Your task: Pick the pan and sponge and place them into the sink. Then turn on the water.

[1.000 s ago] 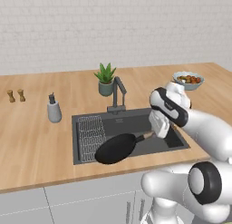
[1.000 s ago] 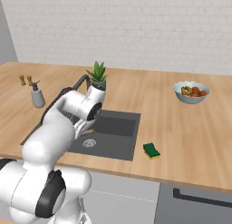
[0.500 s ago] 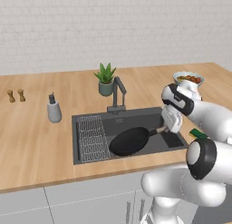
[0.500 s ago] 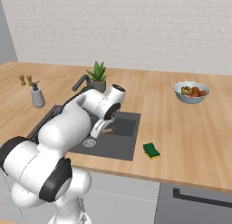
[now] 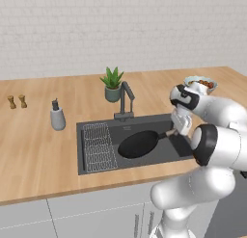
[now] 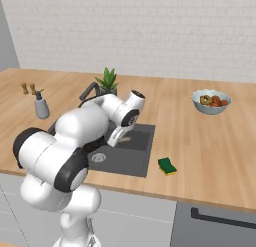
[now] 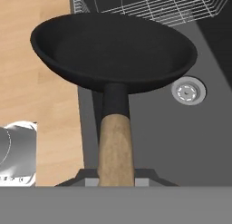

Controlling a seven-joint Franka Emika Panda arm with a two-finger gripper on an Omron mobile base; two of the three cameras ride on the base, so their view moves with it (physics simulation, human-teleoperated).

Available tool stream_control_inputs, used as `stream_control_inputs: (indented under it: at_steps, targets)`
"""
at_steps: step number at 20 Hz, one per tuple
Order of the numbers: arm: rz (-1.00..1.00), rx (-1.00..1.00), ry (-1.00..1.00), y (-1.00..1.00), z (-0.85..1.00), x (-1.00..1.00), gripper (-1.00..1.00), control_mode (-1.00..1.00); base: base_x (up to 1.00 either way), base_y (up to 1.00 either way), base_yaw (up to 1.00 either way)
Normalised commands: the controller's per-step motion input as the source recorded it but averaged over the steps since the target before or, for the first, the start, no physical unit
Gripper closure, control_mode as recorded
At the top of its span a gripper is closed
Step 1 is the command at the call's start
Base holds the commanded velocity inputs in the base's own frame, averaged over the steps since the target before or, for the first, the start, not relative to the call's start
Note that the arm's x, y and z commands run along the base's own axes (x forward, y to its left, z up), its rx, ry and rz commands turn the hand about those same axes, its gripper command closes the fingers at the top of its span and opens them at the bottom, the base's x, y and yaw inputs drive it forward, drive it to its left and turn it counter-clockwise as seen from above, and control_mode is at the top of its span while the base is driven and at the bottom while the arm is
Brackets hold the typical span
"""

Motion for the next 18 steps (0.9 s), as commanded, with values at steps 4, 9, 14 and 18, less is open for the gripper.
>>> stream_control_inputs:
  at_steps: [4,9,14,18]
  targets:
    - [0.07,-0.01,-0.01,-0.13,-0.38,0.25,1.0,-1.0,0.0,0.0,0.0]
    - [0.05,0.0,-0.07,-0.13,-0.4,0.31,1.0,-1.0,0.0,0.0,0.0]
    - [0.0,0.0,-0.01,0.0,-0.35,0.37,1.0,-1.0,0.0,0.0,0.0]
    - [0.0,0.0,-0.04,0.0,-0.29,0.28,1.0,-1.0,0.0,0.0,0.0]
